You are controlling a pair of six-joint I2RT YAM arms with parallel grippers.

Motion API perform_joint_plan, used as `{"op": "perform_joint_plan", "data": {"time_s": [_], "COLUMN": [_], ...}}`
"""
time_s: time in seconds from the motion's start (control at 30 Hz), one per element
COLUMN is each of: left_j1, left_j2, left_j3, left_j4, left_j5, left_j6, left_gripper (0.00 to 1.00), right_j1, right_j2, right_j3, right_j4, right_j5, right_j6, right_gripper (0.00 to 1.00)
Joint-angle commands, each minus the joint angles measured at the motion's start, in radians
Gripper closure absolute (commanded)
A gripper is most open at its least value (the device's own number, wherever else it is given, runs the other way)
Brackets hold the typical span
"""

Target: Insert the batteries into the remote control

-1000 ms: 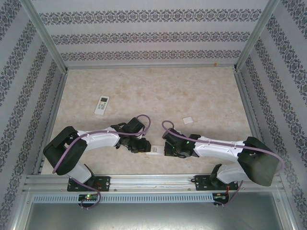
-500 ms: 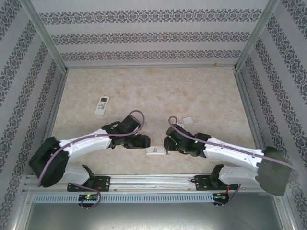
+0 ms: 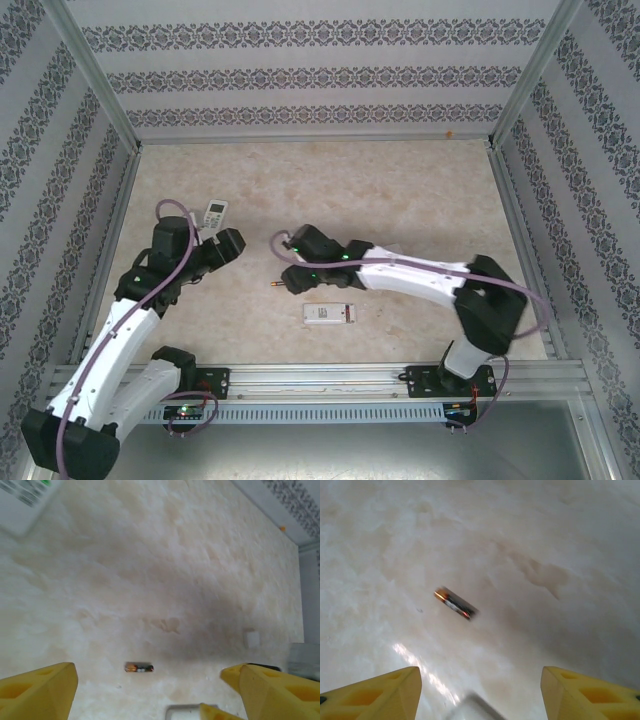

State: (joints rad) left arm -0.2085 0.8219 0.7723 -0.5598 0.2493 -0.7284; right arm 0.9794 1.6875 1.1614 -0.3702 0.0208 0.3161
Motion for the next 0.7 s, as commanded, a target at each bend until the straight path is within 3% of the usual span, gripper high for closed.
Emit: {"op": "perform_joint_plan", "data": {"time_s": [0.0,0.23,0.6,0.67], "left_j1": [0.036,0.042,0.043,0.043], "left_j2": [-0.038,-0.115,-0.124,-0.117], "left_j3": [0.037,-0.005,-0.047,-0.044], "left_j4": [-0.080,-0.088,-0.064,-0.062], "left_j5": [-0.005,-0.036,-0.010,-0.008], "left_j6": [0.030,-0.010,-0.028,-0.025], "left_gripper": [0.13,0.12,0.11,0.11], "right_j1": [0.031,0.021,0.021,0.019], "right_j2": [0.125,0.383,0.453,0.459], "right_j3": [0.105,0.356,0.383,0.387], "right_j4": [-0.062,-0.207,-0.275,-0.290], "right_j5": [-0.059,-0.060,-0.041,-0.005], "right_j6": [-0.145,-0.260,-0.291,-0.294], "right_gripper": [0.35,0.38,0.49,0.56]}}
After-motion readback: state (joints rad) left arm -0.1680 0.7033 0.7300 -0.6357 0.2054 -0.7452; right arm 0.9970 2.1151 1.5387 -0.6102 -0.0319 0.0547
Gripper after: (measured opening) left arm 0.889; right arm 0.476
